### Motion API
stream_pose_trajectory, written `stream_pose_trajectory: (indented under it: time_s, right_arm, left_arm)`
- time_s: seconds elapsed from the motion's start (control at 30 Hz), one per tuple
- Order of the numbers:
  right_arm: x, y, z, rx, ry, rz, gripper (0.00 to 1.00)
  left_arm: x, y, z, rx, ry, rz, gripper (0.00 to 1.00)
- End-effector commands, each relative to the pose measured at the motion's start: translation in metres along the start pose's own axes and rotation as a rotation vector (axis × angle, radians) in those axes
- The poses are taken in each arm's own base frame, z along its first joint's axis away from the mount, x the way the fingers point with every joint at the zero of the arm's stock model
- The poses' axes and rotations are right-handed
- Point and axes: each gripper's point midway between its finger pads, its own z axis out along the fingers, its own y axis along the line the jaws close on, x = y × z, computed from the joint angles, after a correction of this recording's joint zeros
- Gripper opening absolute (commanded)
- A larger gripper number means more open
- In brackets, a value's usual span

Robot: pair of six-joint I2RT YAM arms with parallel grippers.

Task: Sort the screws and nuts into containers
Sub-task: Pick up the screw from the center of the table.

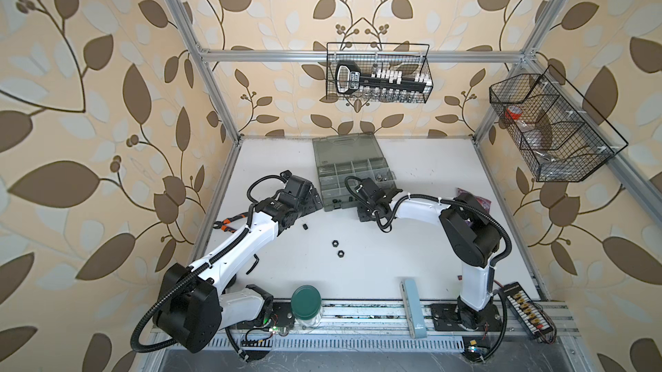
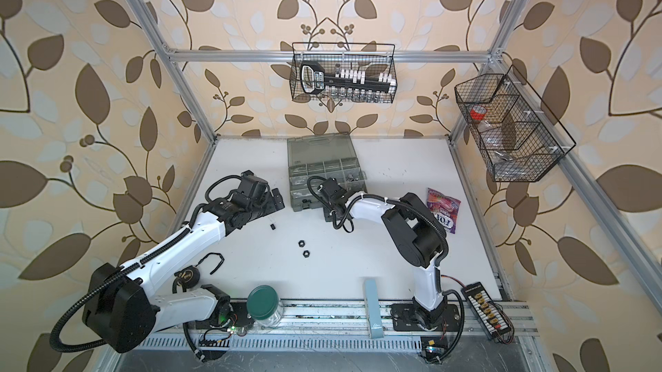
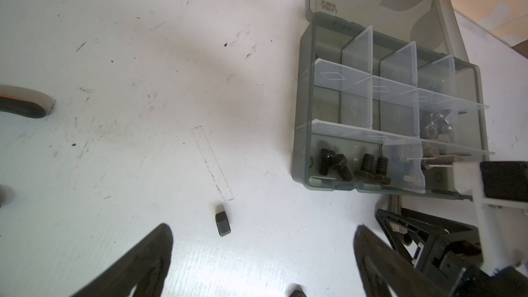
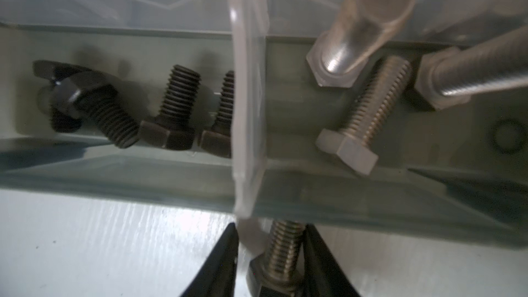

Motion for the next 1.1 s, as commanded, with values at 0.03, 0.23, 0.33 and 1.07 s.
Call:
stream_pose_trajectory:
  time_s: [0.03, 0.23, 0.33, 1.07]
  right_arm:
    - [0.007, 0.012, 0.007, -0.062, 0.049, -0.059, 0.33]
    - [0.019, 0.024, -0.001, -0.091, 0.082, -0.160, 0.33]
    - [0.026, 0.024, 0.001, -0.084, 0.102, -0.177, 0.26]
    - [0.034, 0.035, 0.005, -0.056, 0.158, -0.253, 0.04]
  left_arm:
    - [-0.002, 0.006, 0.000, -0.020, -0.005, -0.014, 0.99]
    - [-0.002, 0.007, 0.000, -0.023, -0.008, -0.014, 0.99]
    - [-0.003, 0.006, 0.000, -0.023, -0.008, -0.014, 0.99]
    - [-0.005, 0.004, 0.000, -0.023, -0.012, -0.012, 0.99]
